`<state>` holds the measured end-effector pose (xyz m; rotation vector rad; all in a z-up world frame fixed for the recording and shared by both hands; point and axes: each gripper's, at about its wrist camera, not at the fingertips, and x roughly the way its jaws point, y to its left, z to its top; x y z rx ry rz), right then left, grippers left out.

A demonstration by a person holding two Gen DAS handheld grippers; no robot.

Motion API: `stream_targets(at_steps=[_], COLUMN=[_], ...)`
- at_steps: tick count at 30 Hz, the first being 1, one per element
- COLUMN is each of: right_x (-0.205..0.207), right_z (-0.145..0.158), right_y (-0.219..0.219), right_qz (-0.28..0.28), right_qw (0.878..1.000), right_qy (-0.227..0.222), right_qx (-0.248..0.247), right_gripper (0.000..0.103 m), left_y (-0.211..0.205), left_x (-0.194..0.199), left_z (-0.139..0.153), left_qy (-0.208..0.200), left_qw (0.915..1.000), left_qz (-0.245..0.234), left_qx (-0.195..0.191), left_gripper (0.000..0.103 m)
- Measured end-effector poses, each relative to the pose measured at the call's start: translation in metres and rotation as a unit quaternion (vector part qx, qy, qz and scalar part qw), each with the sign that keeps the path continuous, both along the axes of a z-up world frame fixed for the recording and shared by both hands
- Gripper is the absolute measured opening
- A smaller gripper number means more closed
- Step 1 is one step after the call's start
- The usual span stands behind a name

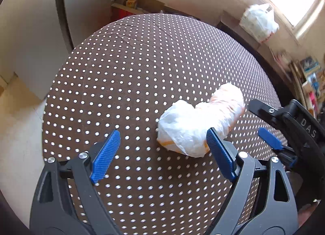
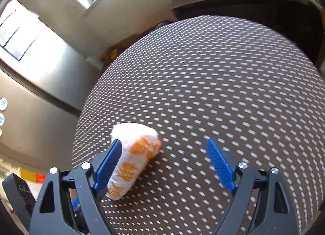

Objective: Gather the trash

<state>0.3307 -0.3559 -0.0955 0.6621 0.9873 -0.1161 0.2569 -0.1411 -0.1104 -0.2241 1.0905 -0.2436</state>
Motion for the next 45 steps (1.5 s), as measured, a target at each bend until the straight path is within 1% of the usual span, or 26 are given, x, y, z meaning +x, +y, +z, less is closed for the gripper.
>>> stream_targets(at_steps=[2, 4, 6, 7, 8, 9, 10, 12, 14, 17, 21, 23, 24, 25, 26, 27, 28, 29, 31, 33, 37, 40, 41, 42, 43, 45], right_x=[0.01, 0.019, 0.029, 0.035, 0.038, 0.038, 0.04, 0.052, 0.048, 0.028, -0.015, -0.03, -0.036, -0.041, -0.046, -0.051, -0.054, -0.052, -0.043, -0.027, 0.0, 0.015, 0.017, 0.016, 0.015, 0.016], right_z=[-0.004, -0.006, -0.006, -0.006, -0.007, -0.007, -0.006, -0.012, -0.01, -0.007, -0.003, -0.005, -0.007, -0.008, -0.008, -0.006, -0.002, 0.001, 0.004, 0.003, 0.001, -0.009, -0.011, -0.009, -0.009, -0.016], right_y=[0.004, 0.01, 0.016, 0.02, 0.023, 0.027, 0.03, 0.039, 0.043, 0.041, 0.025, 0.021, 0.02, 0.018, 0.015, 0.011, 0.006, 0.004, 0.002, 0.003, 0.019, 0.023, 0.026, 0.029, 0.033, 0.044], right_qz=[0.005, 0.014, 0.024, 0.029, 0.036, 0.047, 0.057, 0.067, 0.074, 0.079, 0.072, 0.06, 0.059, 0.059, 0.054, 0.041, 0.025, 0.017, 0.016, 0.027, 0.049, 0.061, 0.063, 0.065, 0.078, 0.084], right_qw=[1.0, 1.0, 1.0, 0.999, 0.999, 0.999, 0.998, 0.998, 0.997, 0.996, 0.996, 0.997, 0.997, 0.996, 0.996, 0.996, 0.997, 0.998, 0.999, 0.998, 0.998, 0.996, 0.996, 0.997, 0.996, 0.994], right_qy=[0.017, 0.015, 0.015, 0.015, 0.012, 0.008, 0.005, 0.002, -0.003, -0.006, -0.005, 0.002, 0.006, 0.006, 0.002, -0.011, -0.024, -0.028, -0.026, -0.009, 0.018, 0.04, 0.042, 0.034, 0.029, 0.029], right_qx=[-0.002, 0.004, -0.013, -0.017, -0.012, 0.002, 0.01, 0.008, 0.017, 0.03, 0.047, 0.053, 0.058, 0.067, 0.073, 0.075, 0.067, 0.056, 0.046, 0.048, 0.037, 0.044, 0.046, 0.036, 0.044, 0.069], right_gripper=[0.084, 0.084, 0.083, 0.08, 0.068, 0.063, 0.052, 0.045, 0.03, 0.023, 0.022, 0.025, 0.03, 0.047, 0.058, 0.073, 0.075, 0.076, 0.077, 0.077, 0.077, 0.076, 0.074, 0.065, 0.042, 0.039], left_y=[0.002, 0.007, 0.012, 0.013, 0.014, 0.014, 0.016, 0.017, 0.019, 0.024, 0.031, 0.029, 0.029, 0.029, 0.029, 0.029, 0.03, 0.035, 0.04, 0.047, 0.055, 0.059, 0.057, 0.053, 0.048, 0.039], left_x=[0.004, 0.006, 0.007, 0.008, 0.008, 0.008, 0.008, 0.007, 0.007, 0.003, -0.009, -0.013, -0.017, -0.02, -0.026, -0.028, -0.03, -0.031, -0.03, -0.033, -0.041, -0.046, -0.045, -0.043, -0.042, -0.038], left_z=[-0.001, -0.001, -0.002, -0.002, -0.003, -0.003, -0.004, -0.006, -0.01, -0.012, -0.012, -0.013, -0.013, -0.012, -0.008, -0.005, -0.002, 0.0, -0.002, -0.007, -0.016, -0.013, -0.014, -0.014, -0.013, -0.012], left_qy=[0.006, 0.003, 0.009, 0.013, 0.016, 0.019, 0.024, 0.034, 0.053, 0.062, 0.072, 0.087, 0.087, 0.083, 0.067, 0.058, 0.049, 0.048, 0.062, 0.081, 0.1, 0.092, 0.097, 0.097, 0.091, 0.085], left_qw=[0.9999, 0.9994, 0.999, 0.9987, 0.9982, 0.9978, 0.9972, 0.9951, 0.9926, 0.9897, 0.9881, 0.9874, 0.9879, 0.9894, 0.9923, 0.9935, 0.9943, 0.994, 0.9905, 0.9837, 0.9716, 0.9724, 0.9726, 0.9735, 0.9758, 0.9811], left_qz=[0.016, 0.032, 0.042, 0.048, 0.054, 0.057, 0.061, 0.075, 0.082, 0.093, 0.095, 0.076, 0.069, 0.063, 0.06, 0.062, 0.067, 0.076, 0.09, 0.114, 0.156, 0.159, 0.155, 0.153, 0.151, 0.137], left_qx=[-0.002, -0.012, -0.014, -0.015, -0.022, -0.029, -0.036, -0.055, -0.072, -0.089, -0.098, -0.108, -0.108, -0.101, -0.086, -0.076, -0.066, -0.064, -0.083, -0.113, -0.147, -0.143, -0.144, -0.14, -0.129, -0.107], left_gripper=[0.085, 0.085, 0.085, 0.085, 0.085, 0.085, 0.085, 0.085, 0.085, 0.085, 0.085, 0.085, 0.085, 0.085, 0.085, 0.085, 0.085, 0.085, 0.085, 0.085, 0.085, 0.085, 0.085, 0.085, 0.086, 0.087])
